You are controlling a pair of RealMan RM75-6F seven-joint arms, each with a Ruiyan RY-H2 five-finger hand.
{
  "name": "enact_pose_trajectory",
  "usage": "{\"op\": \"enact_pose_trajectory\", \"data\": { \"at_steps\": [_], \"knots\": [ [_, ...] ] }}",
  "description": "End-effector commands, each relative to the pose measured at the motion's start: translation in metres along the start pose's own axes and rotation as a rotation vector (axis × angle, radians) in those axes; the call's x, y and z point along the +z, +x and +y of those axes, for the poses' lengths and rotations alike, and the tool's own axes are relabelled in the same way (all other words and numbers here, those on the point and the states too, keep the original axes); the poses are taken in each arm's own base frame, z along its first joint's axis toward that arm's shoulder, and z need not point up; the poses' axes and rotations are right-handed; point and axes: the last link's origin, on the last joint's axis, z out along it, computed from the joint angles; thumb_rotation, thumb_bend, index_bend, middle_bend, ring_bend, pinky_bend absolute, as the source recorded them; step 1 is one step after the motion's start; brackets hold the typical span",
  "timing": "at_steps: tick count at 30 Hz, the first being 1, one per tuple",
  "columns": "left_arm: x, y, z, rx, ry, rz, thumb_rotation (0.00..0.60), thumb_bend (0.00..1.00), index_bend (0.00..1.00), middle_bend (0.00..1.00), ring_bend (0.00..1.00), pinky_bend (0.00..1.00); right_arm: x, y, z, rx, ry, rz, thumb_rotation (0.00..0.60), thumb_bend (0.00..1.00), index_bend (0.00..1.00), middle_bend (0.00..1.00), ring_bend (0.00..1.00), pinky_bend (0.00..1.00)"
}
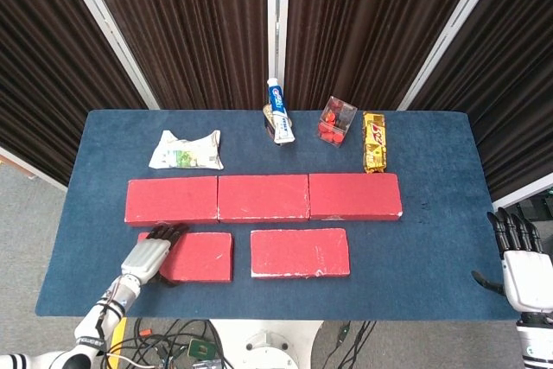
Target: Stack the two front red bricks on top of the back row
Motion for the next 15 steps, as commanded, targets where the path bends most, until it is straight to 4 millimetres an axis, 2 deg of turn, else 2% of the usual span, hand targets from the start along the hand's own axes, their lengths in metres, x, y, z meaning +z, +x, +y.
{"op": "enact_pose_trajectory", "data": {
  "at_steps": [1, 15],
  "knots": [
    [-0.001, 0.0, 0.001, -0.001, -0.002, -0.001, 0.6, 0.2, 0.0, 0.0, 0.14, 0.0, 0.0, 0.0, 0.001, -0.001, -0.002, -0.001, 0.6, 0.0, 0.0, 0.0, 0.0, 0.0],
    [-0.017, 0.008, 0.005, 0.006, -0.017, 0.012, 0.6, 0.25, 0.0, 0.0, 0.15, 0.0, 0.0, -0.001, 0.002, -0.001, -0.007, -0.001, 0.6, 0.0, 0.0, 0.0, 0.0, 0.0]
  ]
}}
